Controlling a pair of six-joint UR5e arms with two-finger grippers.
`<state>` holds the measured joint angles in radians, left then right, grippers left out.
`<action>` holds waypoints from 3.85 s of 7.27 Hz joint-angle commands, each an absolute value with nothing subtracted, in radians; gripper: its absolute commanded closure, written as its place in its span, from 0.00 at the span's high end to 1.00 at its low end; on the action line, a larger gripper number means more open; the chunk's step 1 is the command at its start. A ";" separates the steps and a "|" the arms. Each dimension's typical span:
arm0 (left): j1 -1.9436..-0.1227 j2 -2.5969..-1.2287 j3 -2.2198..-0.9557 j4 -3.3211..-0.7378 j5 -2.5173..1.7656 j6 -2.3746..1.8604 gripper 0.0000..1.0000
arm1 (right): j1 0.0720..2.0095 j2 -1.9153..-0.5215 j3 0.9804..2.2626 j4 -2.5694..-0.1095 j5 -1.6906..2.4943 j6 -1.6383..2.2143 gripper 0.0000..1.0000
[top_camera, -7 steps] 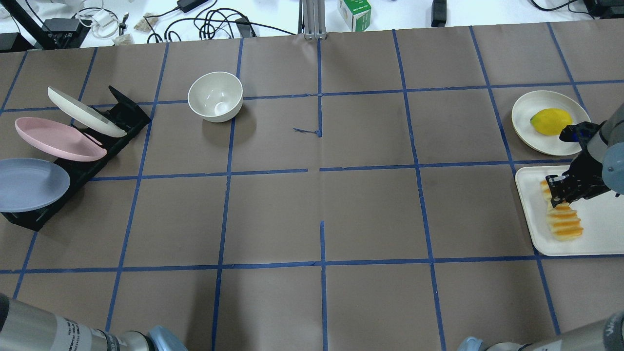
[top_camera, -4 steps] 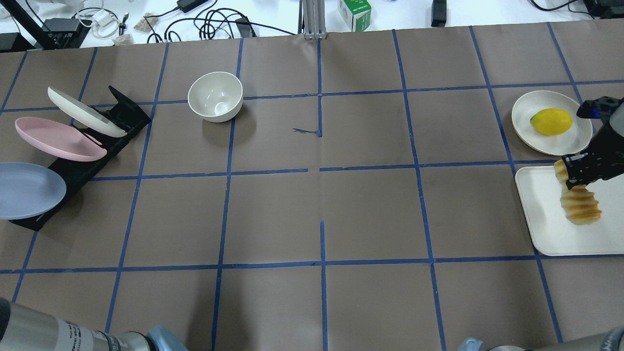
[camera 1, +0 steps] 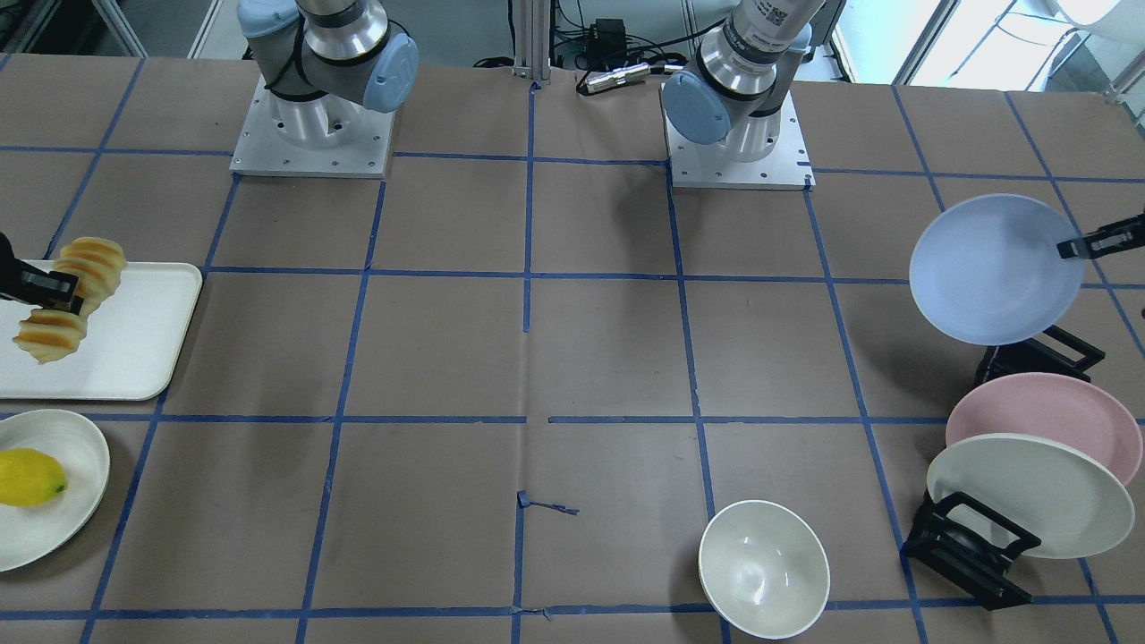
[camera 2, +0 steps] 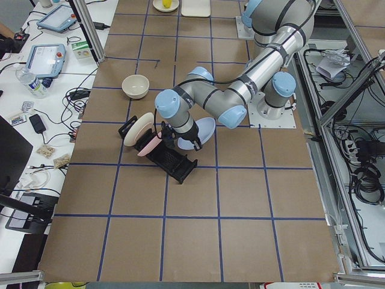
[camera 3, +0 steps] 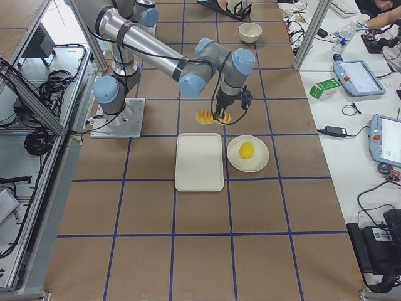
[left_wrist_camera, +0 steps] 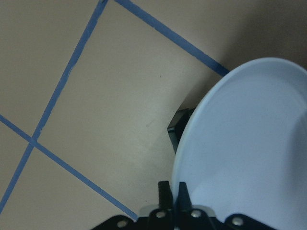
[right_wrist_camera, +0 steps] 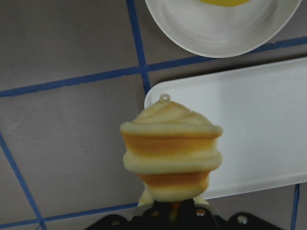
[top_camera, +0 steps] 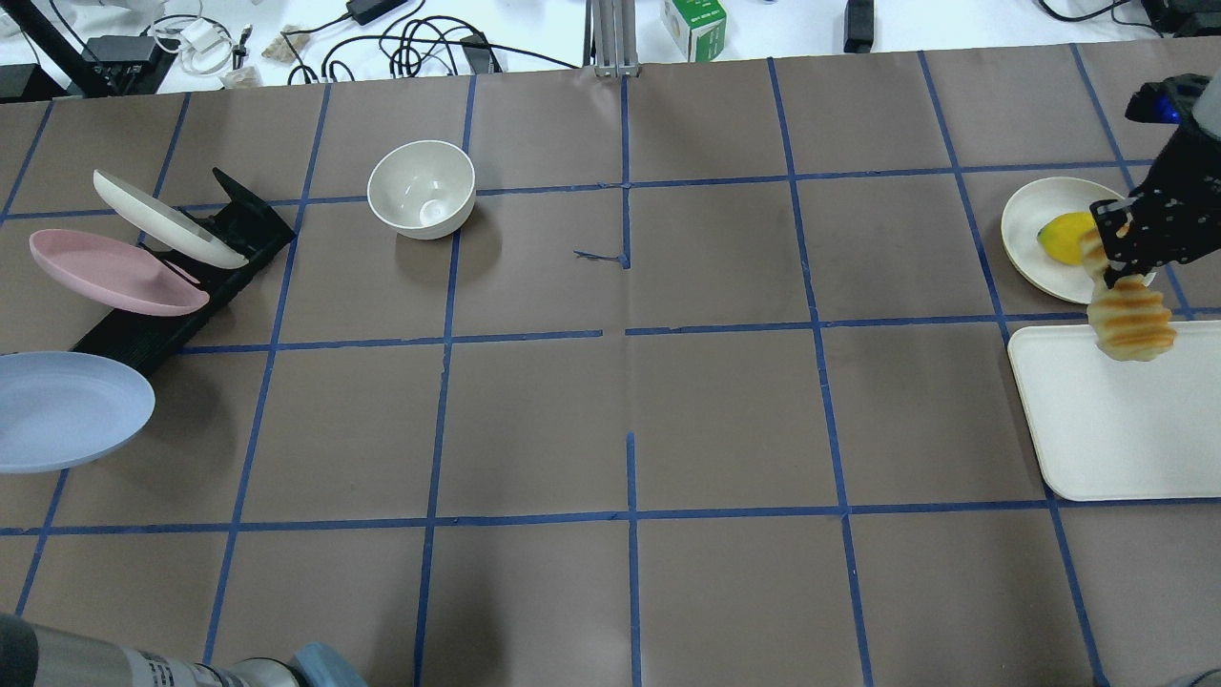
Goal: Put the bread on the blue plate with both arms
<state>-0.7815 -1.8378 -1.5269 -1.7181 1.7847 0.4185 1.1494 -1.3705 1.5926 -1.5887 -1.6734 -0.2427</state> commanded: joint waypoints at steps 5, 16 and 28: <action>-1.268 -1.784 -1.629 -1.690 1.379 0.247 0.00 | 1.504 -1.373 1.459 -1.479 -1.606 0.194 0.00; -1.632 -1.982 -1.959 -0.712 1.138 -0.214 1.00 | 1.819 -1.158 1.500 -1.851 -1.520 0.359 0.00; -1.609 -1.557 -1.543 -1.631 1.621 -0.091 1.00 | 1.959 -1.022 1.605 -2.040 -1.477 0.456 1.00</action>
